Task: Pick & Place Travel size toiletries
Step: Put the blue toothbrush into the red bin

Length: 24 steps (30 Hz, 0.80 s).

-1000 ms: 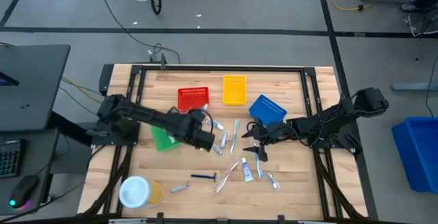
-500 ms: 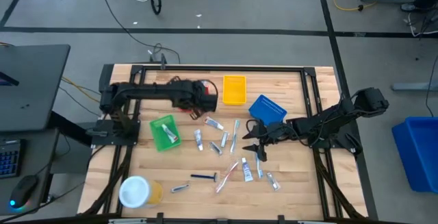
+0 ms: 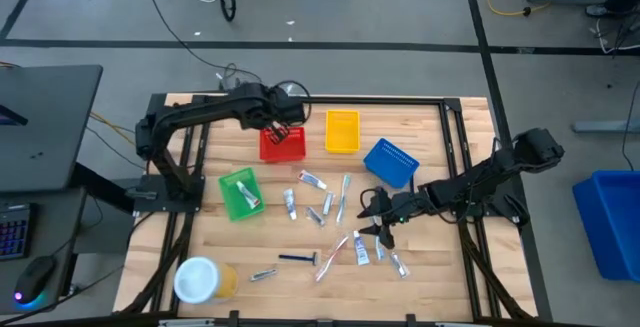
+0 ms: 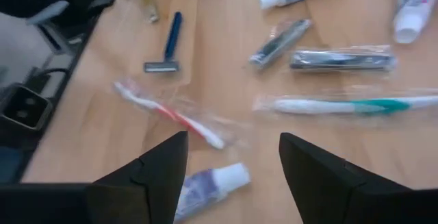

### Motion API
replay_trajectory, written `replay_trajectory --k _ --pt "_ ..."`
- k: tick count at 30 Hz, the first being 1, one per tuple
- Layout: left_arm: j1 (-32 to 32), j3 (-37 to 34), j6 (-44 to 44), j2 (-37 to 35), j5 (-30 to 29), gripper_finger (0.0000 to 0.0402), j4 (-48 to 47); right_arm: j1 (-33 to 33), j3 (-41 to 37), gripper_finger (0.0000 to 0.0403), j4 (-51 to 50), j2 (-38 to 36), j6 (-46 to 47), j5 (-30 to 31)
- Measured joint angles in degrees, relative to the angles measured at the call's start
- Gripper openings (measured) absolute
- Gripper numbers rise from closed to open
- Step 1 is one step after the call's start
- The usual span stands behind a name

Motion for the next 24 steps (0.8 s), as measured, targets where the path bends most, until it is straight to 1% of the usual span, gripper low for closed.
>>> replay_trajectory --k 2,4,7,8,11,14,15,17,19,21,24 --pt "1.0 -0.2 -0.1 -1.1 0.1 0.0027 0.9 0.9 0.1 0.0239 1.0 0.5 1.1 0.0" --pt "1.2 -2.1 1.3 -2.4 0.1 0.0031 2.1 1.8 0.0 0.0234 2.5 1.0 1.2 0.1" --pt "1.8 -7.9 3.1 -6.4 2.3 0.0035 5.1 3.6 0.1 0.0227 3.6 1.6 2.3 0.1" --pt "2.3 -10.4 3.2 -8.1 3.8 0.0034 7.5 4.2 0.1 0.0224 4.4 1.9 3.4 0.1" --pt "3.5 -19.8 5.6 -14.0 8.3 0.0029 17.5 5.9 0.1 0.0217 5.8 2.5 4.3 2.2" --pt "3.8 -29.5 10.5 -19.4 12.2 0.0028 32.9 6.9 0.0 0.0213 7.5 2.9 4.1 5.4" --pt "3.7 -32.5 12.1 -20.7 14.7 0.0029 38.0 6.9 0.0 0.0212 8.2 3.0 4.0 6.1" --pt "3.9 -37.3 14.7 -21.8 20.3 0.0032 46.5 6.9 0.0 0.0211 8.8 3.0 3.9 6.4" --pt "4.1 -40.9 14.9 -21.9 23.8 0.0033 52.5 6.8 0.0 0.0211 9.2 3.0 3.8 6.7" --pt "4.1 -44.0 14.4 -21.5 23.9 0.0032 56.1 6.7 0.0 0.0212 9.4 3.0 3.7 7.7" --pt "4.1 -47.8 13.3 -19.8 22.0 0.003 59.6 6.6 0.0 0.0216 9.6 3.0 3.7 9.2"
